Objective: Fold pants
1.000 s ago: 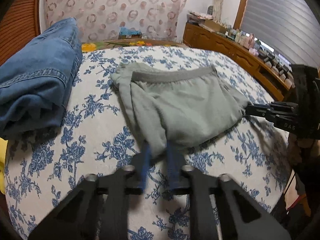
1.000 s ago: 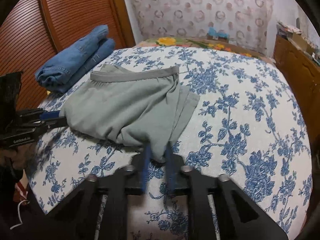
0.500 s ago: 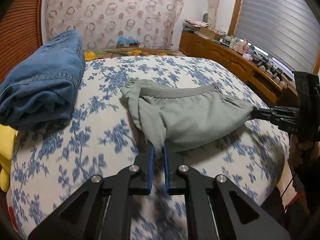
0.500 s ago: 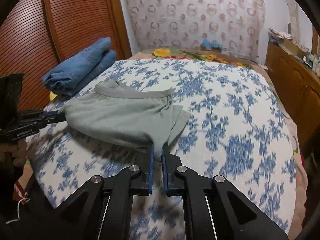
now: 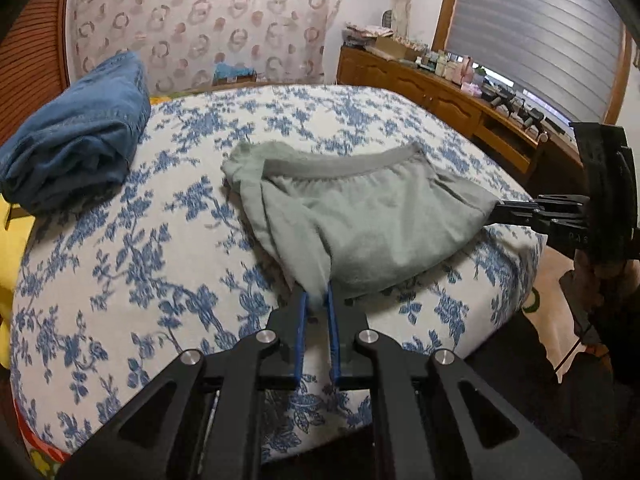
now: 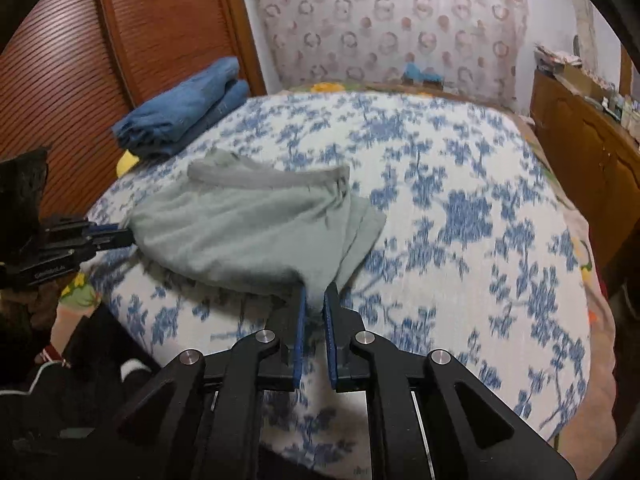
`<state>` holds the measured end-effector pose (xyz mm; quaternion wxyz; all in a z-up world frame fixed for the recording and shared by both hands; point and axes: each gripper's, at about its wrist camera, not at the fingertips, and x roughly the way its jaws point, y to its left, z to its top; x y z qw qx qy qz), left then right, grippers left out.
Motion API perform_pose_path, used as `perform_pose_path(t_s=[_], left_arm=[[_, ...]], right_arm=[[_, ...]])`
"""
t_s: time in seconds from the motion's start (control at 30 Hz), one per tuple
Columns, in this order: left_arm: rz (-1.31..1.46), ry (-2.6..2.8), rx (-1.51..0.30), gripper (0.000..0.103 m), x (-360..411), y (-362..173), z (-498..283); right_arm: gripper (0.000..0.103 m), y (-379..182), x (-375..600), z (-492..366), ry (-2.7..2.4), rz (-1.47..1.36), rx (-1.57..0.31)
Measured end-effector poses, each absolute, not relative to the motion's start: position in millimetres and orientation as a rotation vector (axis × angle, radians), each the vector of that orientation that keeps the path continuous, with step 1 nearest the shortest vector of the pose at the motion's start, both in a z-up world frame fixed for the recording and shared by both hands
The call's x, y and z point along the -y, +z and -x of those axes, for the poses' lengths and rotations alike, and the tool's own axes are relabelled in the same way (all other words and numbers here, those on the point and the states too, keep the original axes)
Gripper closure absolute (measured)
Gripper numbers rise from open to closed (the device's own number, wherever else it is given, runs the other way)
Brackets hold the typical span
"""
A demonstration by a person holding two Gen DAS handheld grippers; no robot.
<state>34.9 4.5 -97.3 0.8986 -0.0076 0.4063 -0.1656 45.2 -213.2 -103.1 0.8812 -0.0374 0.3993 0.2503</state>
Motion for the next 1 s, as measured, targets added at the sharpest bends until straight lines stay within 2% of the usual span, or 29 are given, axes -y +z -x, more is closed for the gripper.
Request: perform_pose_path(t_s=[0.13, 0.2, 0.27, 0.43, 0.47, 0.5, 0.6, 1.0], left_arm=[[0.026, -0.341, -0.836, 0.091, -5, -97, -34], [0.019, -0.337, -0.818, 0.083, -5, -93, -34], [0.016, -0.332, -0.808, 0.07, -6, -89, -34], [0.001, -0.323, -0.798, 0.058, -8, -84, -44], [0.001, -0.322, -0.797, 0.056, -8, -83, -47], [-0.001, -0.32, -0.8, 0.056, -8, -83, -50], [-0.012, -0.298, -0.803, 0.055, -7, -84, -62], [0.0, -0.272, -0.826, 0.055, -7, -91, -111]], right_arm=[[0.095, -114, 217, -43, 0.514, 0.076, -0.859], [0.093, -116, 219, -41, 0.51, 0.075, -0.859], [0.092, -117, 221, -40, 0.505, 0.071, -0.862], [0.085, -110, 227, -36, 0.484, 0.088, -0.839], [0.08, -107, 228, -36, 0.48, 0.089, -0.83], [0.073, -105, 229, -37, 0.478, 0.088, -0.823], [0.06, -98, 229, -43, 0.466, 0.088, -0.799], [0.053, -96, 197, -98, 0.458, 0.09, -0.763]])
